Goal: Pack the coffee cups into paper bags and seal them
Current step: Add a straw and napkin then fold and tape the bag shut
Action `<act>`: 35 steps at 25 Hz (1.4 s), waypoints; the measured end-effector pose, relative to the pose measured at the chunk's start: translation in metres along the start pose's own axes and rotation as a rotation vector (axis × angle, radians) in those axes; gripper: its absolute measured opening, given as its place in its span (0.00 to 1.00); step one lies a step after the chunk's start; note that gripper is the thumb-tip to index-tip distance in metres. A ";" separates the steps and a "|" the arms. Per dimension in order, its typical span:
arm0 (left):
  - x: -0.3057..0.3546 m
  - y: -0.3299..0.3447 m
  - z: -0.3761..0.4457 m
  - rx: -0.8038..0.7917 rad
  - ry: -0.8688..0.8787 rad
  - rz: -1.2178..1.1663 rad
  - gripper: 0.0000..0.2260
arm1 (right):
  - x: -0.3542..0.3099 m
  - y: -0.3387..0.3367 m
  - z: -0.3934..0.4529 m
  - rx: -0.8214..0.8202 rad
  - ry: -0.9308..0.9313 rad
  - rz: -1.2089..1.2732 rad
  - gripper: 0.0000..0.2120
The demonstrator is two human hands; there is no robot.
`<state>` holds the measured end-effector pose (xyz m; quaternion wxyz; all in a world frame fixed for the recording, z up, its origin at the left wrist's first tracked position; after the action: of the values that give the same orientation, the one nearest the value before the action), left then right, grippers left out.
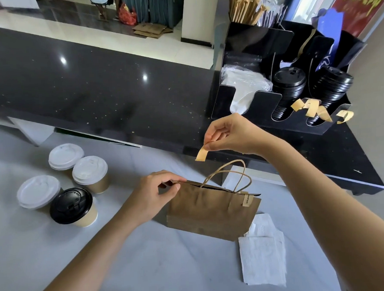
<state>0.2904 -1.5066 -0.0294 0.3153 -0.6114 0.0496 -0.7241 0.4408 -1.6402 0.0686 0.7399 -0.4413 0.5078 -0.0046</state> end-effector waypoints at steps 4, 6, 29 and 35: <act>0.000 -0.001 0.000 0.032 -0.004 0.013 0.10 | -0.009 0.037 0.001 -0.188 0.001 -0.027 0.05; 0.001 -0.002 0.000 0.048 -0.021 -0.010 0.09 | -0.012 0.054 -0.002 -0.281 0.000 -0.074 0.05; -0.007 0.001 -0.002 0.044 -0.169 -0.060 0.07 | -0.020 0.103 -0.015 -0.353 -0.146 -0.490 0.15; -0.009 0.002 -0.004 0.020 -0.194 -0.098 0.08 | -0.017 0.101 -0.016 -0.343 -0.141 -0.491 0.15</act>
<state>0.2879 -1.5053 -0.0390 0.2889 -0.6771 -0.0183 -0.6766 0.3760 -1.5811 0.0128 0.6648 -0.6685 0.3265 -0.0669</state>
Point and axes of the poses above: each hand's wrist, its own z-axis towards the middle knuckle, its own y-axis out of the palm, x = y × z, the point moved 9 cm from there along z, towards the middle knuckle, and after that the axes turned 15 degrees about x, right-handed, at the moved point
